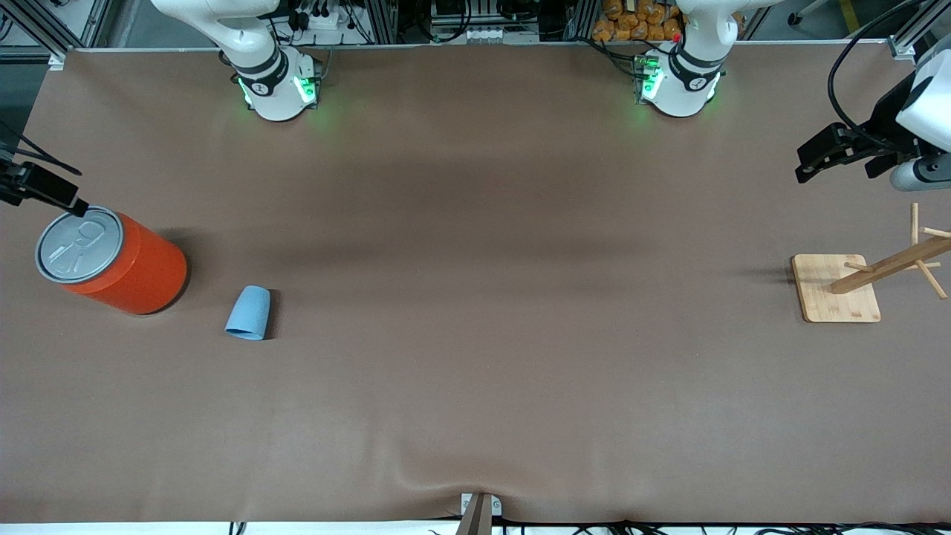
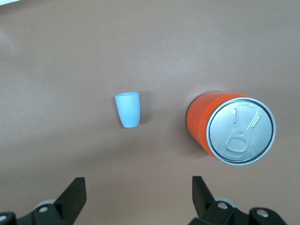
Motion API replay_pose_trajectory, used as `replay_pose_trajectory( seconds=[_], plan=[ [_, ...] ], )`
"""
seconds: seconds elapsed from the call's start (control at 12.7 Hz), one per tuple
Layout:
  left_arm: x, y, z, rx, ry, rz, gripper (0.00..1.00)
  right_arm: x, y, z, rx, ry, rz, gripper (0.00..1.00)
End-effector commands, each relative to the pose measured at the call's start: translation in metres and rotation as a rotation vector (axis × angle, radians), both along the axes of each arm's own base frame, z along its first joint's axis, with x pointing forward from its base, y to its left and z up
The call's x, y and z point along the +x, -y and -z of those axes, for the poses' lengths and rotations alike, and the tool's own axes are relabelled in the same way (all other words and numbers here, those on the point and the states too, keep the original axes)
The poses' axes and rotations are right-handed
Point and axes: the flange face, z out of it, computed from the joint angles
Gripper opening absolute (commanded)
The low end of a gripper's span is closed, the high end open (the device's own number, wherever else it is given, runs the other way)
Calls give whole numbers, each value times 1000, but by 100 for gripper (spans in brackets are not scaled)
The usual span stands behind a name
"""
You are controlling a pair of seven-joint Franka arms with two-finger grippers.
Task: Flip cup
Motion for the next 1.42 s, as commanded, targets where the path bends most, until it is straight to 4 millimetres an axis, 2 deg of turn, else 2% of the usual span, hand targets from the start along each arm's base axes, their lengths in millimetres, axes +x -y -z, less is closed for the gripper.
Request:
replay_pose_trajectory(
  seconds=[0.0,0.16,0.24,0.39,0.71,0.87,1.02,1.1,1.18,1.26,1.34],
  plan=[
    [-3,-4,-6,0,-3,6,100,-12,13,-7,0,-58,18,100],
    [0,-5,-12,-6,10,6,100,-26,11,-14,5,-20,20,100],
    [3,-6,-8,-11,4,3,100,-29,9,-12,6,-23,16,100],
    [6,-12,-4,-15,-5,2,100,-29,9,-12,6,-24,19,100],
    [3,-8,0,-1,-18,-2,100,-21,5,-3,6,-38,6,100],
    [3,-9,1,26,-18,-4,100,-4,5,27,6,-95,5,100],
    [4,-10,3,26,-21,-2,100,0,1,27,4,-95,3,100],
    [4,-11,4,26,-21,1,100,6,1,39,5,-112,-6,100],
    [5,-11,5,26,-23,1,100,29,-4,91,2,-202,-18,100],
    [5,-11,6,26,-24,1,100,40,-2,117,6,-246,-25,100],
    [6,-11,8,25,-27,1,100,40,0,116,9,-248,-51,100]
  ],
)
